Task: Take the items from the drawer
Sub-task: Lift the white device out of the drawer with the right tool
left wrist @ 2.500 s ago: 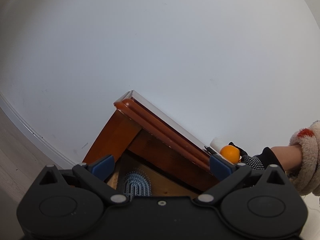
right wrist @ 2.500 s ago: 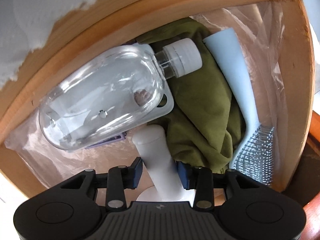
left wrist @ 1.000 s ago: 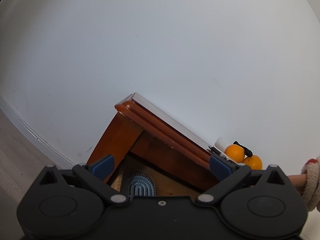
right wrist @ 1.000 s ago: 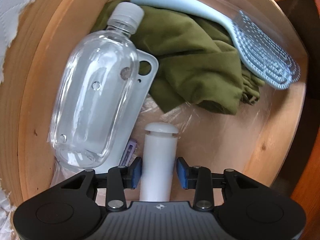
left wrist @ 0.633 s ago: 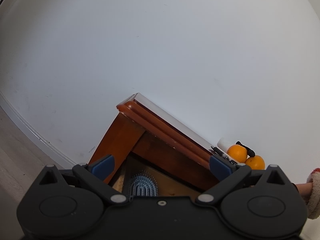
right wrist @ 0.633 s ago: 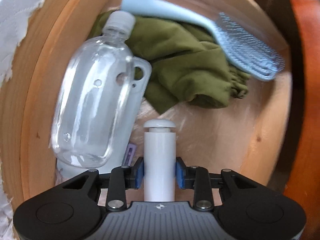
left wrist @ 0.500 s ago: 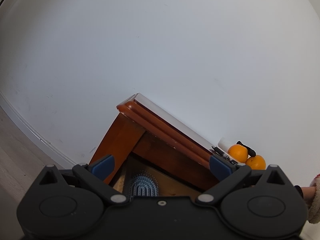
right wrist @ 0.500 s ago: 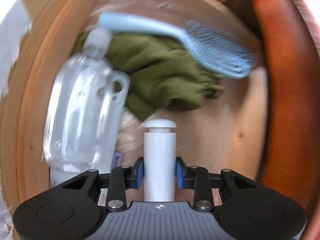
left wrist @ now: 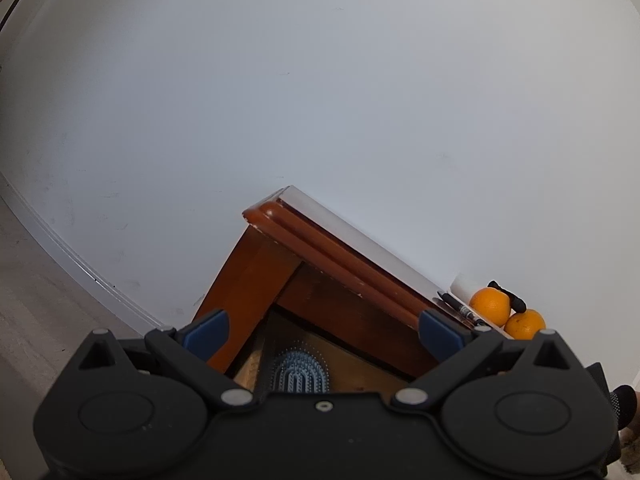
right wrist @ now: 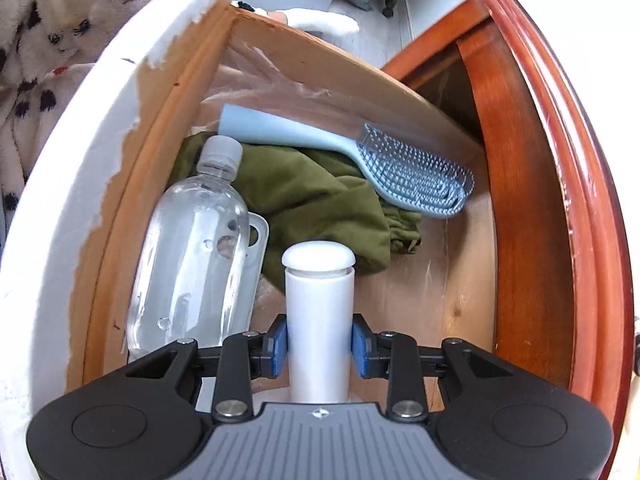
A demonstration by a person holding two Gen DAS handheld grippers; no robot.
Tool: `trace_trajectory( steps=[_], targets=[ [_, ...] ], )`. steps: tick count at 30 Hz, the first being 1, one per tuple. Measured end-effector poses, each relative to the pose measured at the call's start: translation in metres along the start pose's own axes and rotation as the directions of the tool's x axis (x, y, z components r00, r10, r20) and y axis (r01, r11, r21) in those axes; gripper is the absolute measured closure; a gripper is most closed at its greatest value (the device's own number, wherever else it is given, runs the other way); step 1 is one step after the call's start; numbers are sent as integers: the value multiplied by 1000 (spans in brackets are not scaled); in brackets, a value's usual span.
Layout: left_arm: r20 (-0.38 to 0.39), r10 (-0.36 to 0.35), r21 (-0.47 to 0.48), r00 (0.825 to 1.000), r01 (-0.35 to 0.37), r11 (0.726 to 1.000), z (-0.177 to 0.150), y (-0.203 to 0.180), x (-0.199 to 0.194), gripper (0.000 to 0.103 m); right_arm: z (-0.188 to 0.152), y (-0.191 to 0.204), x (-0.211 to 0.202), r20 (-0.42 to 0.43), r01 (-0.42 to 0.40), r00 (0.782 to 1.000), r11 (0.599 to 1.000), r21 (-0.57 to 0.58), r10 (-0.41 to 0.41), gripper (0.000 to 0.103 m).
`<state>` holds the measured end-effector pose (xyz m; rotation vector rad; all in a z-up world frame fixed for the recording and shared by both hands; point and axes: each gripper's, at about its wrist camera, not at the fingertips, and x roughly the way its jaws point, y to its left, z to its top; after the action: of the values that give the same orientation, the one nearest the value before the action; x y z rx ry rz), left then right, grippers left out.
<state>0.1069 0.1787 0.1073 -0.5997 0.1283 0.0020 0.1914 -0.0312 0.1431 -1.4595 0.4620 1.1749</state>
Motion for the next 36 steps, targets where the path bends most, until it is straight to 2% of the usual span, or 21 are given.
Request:
trace_trajectory(
  steps=[4, 12, 21, 26, 33, 36],
  targets=[
    [0, 8, 4, 1000, -8, 1000, 0, -2, 0, 1, -33, 12, 11, 19, 24, 1000, 1000, -14, -23, 69],
    [12, 23, 17, 1000, -23, 1000, -1, -6, -2, 1, -40, -8, 16, 111, 72, 991, 994, 77, -80, 69],
    [11, 48, 32, 999, -48, 998, -2, -9, -5, 1, -77, -3, 7, 261, 76, 956, 970, 231, -137, 69],
    [-6, 60, 67, 998, -60, 996, -2, -13, -3, 1, -84, 3, 0, 315, 79, 934, 956, 281, -170, 69],
    [-18, 90, 96, 996, -87, 992, 0, -20, 1, 1, -86, 11, -12, 355, 90, 912, 944, 317, -206, 69],
    [-14, 103, 133, 995, -100, 986, -3, -23, 5, 1, -86, 13, -16, 340, 99, 914, 934, 344, -222, 69]
  ],
)
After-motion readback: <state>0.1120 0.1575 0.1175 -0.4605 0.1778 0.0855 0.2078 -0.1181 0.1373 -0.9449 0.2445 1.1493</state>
